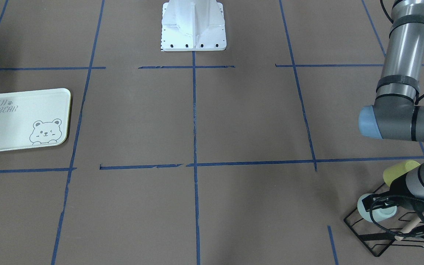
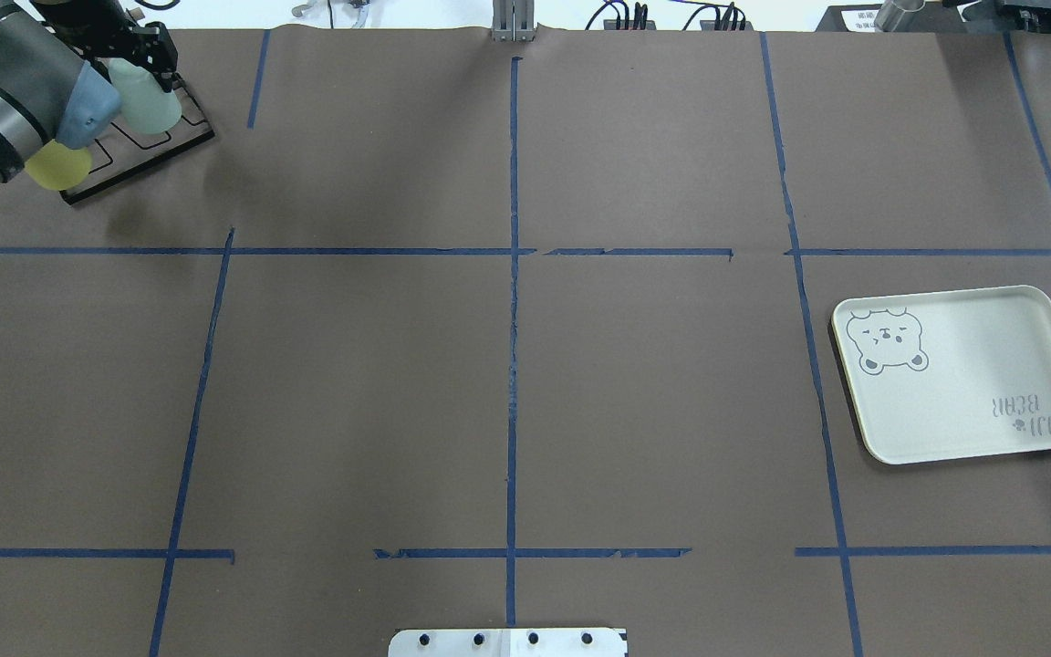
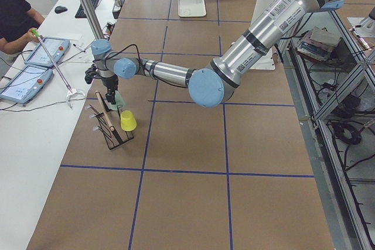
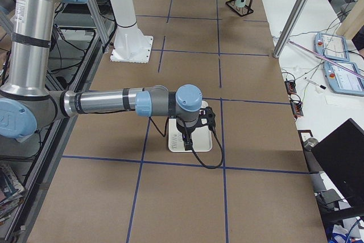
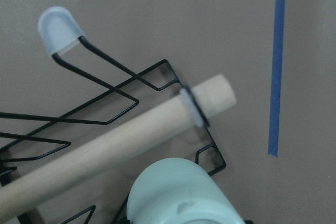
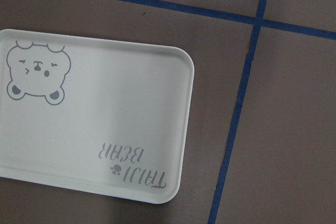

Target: Left arm grabs green cup and hands to right arm on tray

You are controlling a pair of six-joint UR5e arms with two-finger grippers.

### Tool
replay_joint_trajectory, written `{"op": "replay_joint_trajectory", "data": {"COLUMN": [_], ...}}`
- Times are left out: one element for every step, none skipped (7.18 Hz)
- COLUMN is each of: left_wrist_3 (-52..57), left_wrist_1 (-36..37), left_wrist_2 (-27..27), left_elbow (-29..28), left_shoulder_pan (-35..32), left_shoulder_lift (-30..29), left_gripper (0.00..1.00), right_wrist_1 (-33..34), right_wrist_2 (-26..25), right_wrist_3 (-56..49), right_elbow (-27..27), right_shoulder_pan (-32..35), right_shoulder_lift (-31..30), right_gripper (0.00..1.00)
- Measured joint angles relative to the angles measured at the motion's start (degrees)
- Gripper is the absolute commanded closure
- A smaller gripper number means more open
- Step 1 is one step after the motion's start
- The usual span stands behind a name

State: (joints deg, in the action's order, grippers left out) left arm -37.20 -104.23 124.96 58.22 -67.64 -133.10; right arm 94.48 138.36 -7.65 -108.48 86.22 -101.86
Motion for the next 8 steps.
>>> {"op": "replay_joint_trajectory", "data": {"left_wrist_3": [0.11, 0.26, 0.31, 0.19, -0.42, -2.77, -7.15, -12.48], "left_wrist_1": [1.03, 2.37, 4.07, 6.22, 7.99, 8.63, 8.60, 8.51], "left_wrist_2": [2.05, 4.59, 5.91, 6.45, 6.70, 7.15, 8.18, 9.28], "left_elbow": [3.46, 9.26, 15.74, 21.70, 26.44, 30.34, 33.89, 37.39], "left_shoulder_pan": [-1.80, -3.67, -4.86, -5.35, -5.46, -5.12, -4.11, -2.11], "left_shoulder_lift": [1.43, 4.40, 7.33, 9.38, 10.38, 11.10, 11.82, 12.16], "left_gripper": [0.93, 0.93, 0.93, 0.93, 0.93, 0.93, 0.93, 0.93], "right_wrist_1": [0.00, 0.00, 0.00, 0.00, -0.02, -0.93, -4.06, -9.76], "right_wrist_2": [0.03, 0.08, 0.23, 0.74, 2.67, 6.30, 9.33, 10.74], "right_wrist_3": [0.00, 0.02, 0.06, 0.18, 0.42, 0.61, 1.51, 5.74], "right_elbow": [-0.03, -0.05, -0.18, -0.38, -0.51, -0.52, -0.47, -0.39], "right_shoulder_pan": [0.00, 0.00, 0.00, -0.12, -0.54, -1.37, -2.80, -5.33], "right_shoulder_lift": [0.00, 0.00, 0.01, 0.08, 0.21, 0.49, 0.78, 1.28], "right_gripper": [0.00, 0.00, 0.00, 0.00, 0.00, 0.00, 0.00, 0.00]}}
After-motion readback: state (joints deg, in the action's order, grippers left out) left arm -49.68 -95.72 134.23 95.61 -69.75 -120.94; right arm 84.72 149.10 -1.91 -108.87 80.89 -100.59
